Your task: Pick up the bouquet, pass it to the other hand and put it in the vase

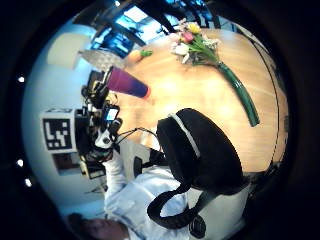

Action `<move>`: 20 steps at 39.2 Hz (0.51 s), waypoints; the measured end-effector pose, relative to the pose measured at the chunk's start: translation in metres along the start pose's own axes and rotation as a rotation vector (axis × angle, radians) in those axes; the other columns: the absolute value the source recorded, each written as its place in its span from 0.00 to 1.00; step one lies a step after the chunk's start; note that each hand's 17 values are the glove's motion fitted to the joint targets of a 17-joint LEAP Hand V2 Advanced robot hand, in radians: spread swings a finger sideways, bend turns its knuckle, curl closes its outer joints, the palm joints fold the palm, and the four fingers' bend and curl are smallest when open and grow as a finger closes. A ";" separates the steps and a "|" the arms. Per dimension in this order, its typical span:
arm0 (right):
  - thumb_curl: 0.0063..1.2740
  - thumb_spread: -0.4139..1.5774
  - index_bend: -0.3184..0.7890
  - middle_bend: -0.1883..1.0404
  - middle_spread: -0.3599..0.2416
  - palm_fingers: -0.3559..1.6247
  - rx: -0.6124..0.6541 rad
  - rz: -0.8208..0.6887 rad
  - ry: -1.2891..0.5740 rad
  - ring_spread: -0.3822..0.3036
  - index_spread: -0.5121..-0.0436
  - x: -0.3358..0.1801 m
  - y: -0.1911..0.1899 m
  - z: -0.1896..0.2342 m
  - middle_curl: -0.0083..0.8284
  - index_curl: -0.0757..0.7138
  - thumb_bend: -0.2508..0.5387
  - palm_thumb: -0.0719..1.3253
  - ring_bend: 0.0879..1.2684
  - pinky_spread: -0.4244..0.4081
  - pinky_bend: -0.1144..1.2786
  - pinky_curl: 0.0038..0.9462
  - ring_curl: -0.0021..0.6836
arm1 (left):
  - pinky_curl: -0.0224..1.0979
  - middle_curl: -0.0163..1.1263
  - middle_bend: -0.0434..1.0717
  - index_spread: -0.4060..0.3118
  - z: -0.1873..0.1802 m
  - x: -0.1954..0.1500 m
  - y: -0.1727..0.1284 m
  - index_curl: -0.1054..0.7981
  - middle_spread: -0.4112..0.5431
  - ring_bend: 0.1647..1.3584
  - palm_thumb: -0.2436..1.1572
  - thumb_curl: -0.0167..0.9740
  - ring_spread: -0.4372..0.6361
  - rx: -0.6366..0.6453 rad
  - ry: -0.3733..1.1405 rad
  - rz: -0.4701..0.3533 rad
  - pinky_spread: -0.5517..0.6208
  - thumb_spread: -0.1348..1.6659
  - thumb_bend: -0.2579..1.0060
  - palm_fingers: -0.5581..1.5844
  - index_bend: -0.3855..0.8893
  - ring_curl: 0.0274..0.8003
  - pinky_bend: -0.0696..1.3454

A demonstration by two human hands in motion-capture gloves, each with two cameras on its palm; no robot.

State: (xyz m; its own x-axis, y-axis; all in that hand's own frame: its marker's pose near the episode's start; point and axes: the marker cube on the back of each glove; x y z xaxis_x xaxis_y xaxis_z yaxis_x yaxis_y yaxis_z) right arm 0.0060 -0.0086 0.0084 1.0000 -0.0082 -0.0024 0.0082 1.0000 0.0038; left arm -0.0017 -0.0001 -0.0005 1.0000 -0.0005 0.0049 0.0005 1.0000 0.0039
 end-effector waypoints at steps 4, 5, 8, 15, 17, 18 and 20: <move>0.05 0.53 0.46 0.34 0.46 0.34 0.004 -0.016 -0.005 0.68 0.51 0.002 -0.005 0.006 0.12 0.23 0.58 0.29 0.13 0.74 0.35 0.13 0.11 | 0.14 0.06 0.16 0.58 -0.003 -0.006 0.004 0.20 0.63 0.29 0.22 0.05 0.61 0.003 -0.002 0.000 0.67 0.42 0.23 0.43 0.42 0.15 0.35; 0.05 0.56 0.46 0.33 0.45 0.33 0.002 -0.017 -0.007 0.69 0.47 -0.002 -0.003 0.003 0.14 0.24 0.58 0.30 0.13 0.76 0.35 0.14 0.12 | 0.16 0.07 0.17 0.58 -0.003 -0.008 0.005 0.21 0.64 0.30 0.22 0.06 0.63 0.004 0.000 -0.001 0.68 0.45 0.23 0.42 0.42 0.17 0.35; 0.06 0.63 0.45 0.34 0.43 0.33 -0.007 -0.017 -0.010 0.71 0.39 -0.010 0.001 -0.003 0.17 0.28 0.58 0.30 0.13 0.79 0.35 0.17 0.15 | 0.18 0.09 0.17 0.58 -0.001 -0.015 0.005 0.24 0.67 0.32 0.23 0.07 0.66 0.011 0.015 -0.004 0.71 0.52 0.22 0.42 0.43 0.20 0.36; 0.09 0.73 0.44 0.33 0.41 0.32 -0.014 -0.019 0.009 0.74 0.29 -0.003 -0.020 0.009 0.23 0.34 0.54 0.31 0.12 0.84 0.35 0.21 0.19 | 0.22 0.12 0.18 0.58 -0.002 -0.020 0.005 0.31 0.70 0.34 0.24 0.11 0.71 0.010 0.042 -0.002 0.75 0.63 0.21 0.40 0.44 0.24 0.37; 0.09 0.75 0.44 0.33 0.41 0.32 -0.026 -0.009 0.009 0.75 0.27 -0.006 -0.017 0.004 0.25 0.35 0.53 0.31 0.12 0.85 0.35 0.22 0.20 | 0.22 0.13 0.19 0.58 -0.002 -0.020 0.002 0.32 0.70 0.35 0.24 0.12 0.72 0.013 0.045 0.001 0.76 0.64 0.20 0.40 0.44 0.24 0.37; 0.10 0.76 0.43 0.33 0.42 0.32 -0.032 0.000 0.009 0.75 0.27 -0.006 -0.016 0.002 0.25 0.36 0.52 0.32 0.13 0.85 0.35 0.23 0.21 | 0.23 0.13 0.19 0.58 -0.002 -0.020 0.001 0.33 0.70 0.35 0.24 0.13 0.72 0.015 0.045 0.003 0.76 0.65 0.20 0.40 0.44 0.25 0.37; 0.10 0.77 0.42 0.33 0.43 0.32 -0.046 0.022 0.007 0.76 0.26 -0.002 -0.018 0.002 0.26 0.36 0.51 0.32 0.13 0.85 0.35 0.24 0.22 | 0.23 0.14 0.19 0.58 -0.003 -0.019 -0.002 0.34 0.71 0.35 0.24 0.14 0.72 0.017 0.046 0.010 0.76 0.67 0.20 0.40 0.44 0.25 0.37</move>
State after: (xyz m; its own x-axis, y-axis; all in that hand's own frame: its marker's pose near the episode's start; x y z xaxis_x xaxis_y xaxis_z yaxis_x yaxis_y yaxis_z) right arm 0.0038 -0.0269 0.0100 0.9999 0.0138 -0.0096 -0.0142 0.9990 -0.0421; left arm -0.0207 -0.0018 -0.0031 0.9991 0.0104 -0.0408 -0.0095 0.9997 0.0209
